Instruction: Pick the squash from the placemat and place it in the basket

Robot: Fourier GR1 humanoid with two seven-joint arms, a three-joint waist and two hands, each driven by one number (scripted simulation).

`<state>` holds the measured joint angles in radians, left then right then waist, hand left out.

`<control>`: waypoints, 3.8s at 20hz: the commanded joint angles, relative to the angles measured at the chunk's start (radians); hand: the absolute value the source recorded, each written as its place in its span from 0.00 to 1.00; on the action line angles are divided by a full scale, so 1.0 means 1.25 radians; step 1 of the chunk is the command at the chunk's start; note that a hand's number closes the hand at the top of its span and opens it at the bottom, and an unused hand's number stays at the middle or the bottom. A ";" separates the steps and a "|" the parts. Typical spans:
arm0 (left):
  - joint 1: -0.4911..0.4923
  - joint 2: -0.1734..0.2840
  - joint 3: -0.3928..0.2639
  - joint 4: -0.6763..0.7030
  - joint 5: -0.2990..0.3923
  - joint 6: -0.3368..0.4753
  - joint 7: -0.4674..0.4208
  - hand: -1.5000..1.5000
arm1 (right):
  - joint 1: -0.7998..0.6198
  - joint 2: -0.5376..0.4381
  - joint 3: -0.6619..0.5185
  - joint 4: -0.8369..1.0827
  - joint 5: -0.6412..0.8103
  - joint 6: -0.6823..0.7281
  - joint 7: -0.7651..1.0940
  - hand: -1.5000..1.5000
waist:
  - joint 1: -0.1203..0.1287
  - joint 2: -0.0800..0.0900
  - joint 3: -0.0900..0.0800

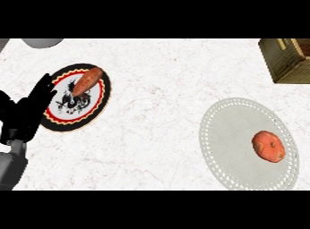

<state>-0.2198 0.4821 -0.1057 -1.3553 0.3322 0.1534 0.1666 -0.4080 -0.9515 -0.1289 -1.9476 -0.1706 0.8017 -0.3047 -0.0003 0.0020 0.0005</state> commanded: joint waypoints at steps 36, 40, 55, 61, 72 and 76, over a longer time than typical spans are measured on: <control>-0.014 -0.049 0.008 0.048 -0.041 -0.018 -0.031 0.50 | 0.045 -0.125 0.393 0.478 0.246 -0.201 -0.639 0.00 | 0.029 0.009 0.001; -0.001 -0.028 0.015 0.004 -0.034 -0.040 -0.021 0.50 | 0.059 -0.034 0.483 0.499 0.272 -0.256 -0.607 0.00 | 0.035 0.005 0.001; 0.014 -0.043 0.039 -0.001 -0.065 -0.044 -0.005 0.50 | -0.062 0.068 0.605 0.709 0.497 -0.373 -0.653 0.00 | 0.014 0.001 0.000; -0.020 -0.029 0.069 0.028 -0.053 -0.073 -0.011 0.50 | -0.086 0.053 0.607 0.826 0.486 -0.399 -0.776 0.00 | 0.017 0.005 0.001; 0.019 -0.074 0.043 -0.006 -0.088 -0.039 -0.002 0.50 | -0.094 0.081 0.669 0.805 0.474 -0.437 -0.764 0.00 | 0.015 0.002 0.000; -0.027 -0.073 0.059 0.020 -0.089 -0.048 0.015 0.50 | -0.109 0.101 0.671 0.851 0.506 -0.458 -0.758 0.00 | 0.009 0.003 0.000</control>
<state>-0.2140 0.4052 -0.0370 -1.3722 0.2350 0.0913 0.1819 -0.5174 -0.8631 0.7058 -0.9472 0.4313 0.1812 -1.0804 0.0162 0.0042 0.0009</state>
